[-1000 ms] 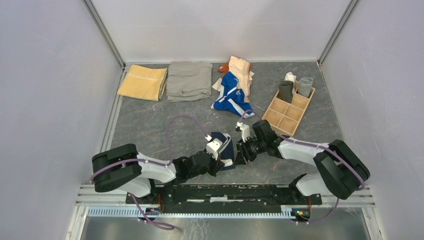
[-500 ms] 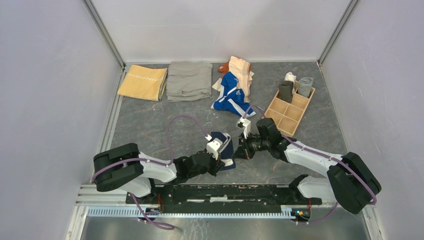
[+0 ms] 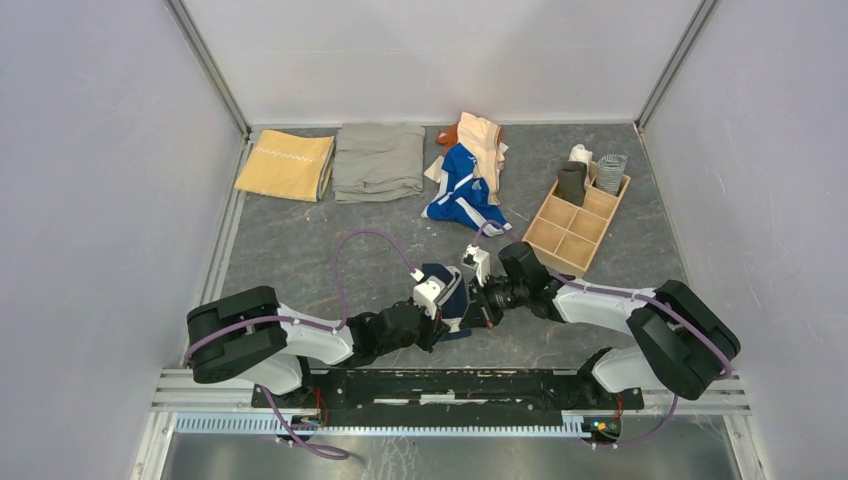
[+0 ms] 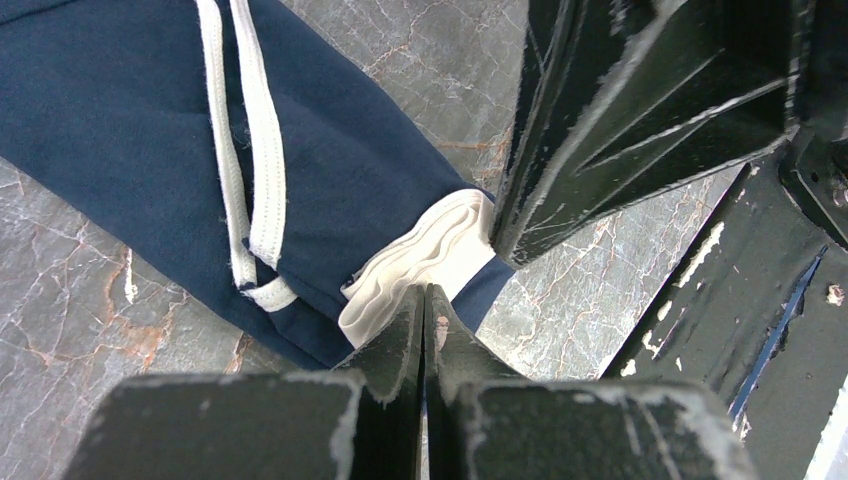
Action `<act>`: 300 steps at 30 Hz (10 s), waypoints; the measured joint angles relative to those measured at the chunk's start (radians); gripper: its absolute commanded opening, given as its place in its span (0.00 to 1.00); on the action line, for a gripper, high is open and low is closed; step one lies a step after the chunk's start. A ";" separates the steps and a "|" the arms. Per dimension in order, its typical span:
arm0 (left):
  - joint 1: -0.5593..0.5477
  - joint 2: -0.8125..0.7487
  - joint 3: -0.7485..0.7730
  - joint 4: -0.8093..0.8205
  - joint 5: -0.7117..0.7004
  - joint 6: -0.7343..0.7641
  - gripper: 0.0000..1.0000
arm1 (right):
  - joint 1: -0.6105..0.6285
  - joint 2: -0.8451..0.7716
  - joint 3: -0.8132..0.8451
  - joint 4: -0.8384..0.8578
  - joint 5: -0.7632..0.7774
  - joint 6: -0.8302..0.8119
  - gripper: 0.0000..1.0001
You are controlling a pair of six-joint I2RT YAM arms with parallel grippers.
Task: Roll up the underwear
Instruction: Roll the underwear to the center of the board.
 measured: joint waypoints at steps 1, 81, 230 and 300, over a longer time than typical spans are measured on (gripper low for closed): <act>0.001 0.000 0.000 0.000 0.002 0.000 0.02 | 0.000 0.009 0.000 -0.002 0.007 -0.001 0.00; 0.019 -0.027 -0.010 -0.034 -0.140 -0.115 0.02 | 0.321 -0.470 -0.204 0.157 0.581 -0.473 0.54; 0.127 0.126 0.305 -0.206 0.328 0.052 0.02 | 0.031 -0.009 -0.428 0.706 0.063 0.273 0.00; 0.029 -0.052 0.057 -0.097 0.173 0.050 0.02 | -0.124 0.194 -0.245 0.438 -0.195 0.319 0.00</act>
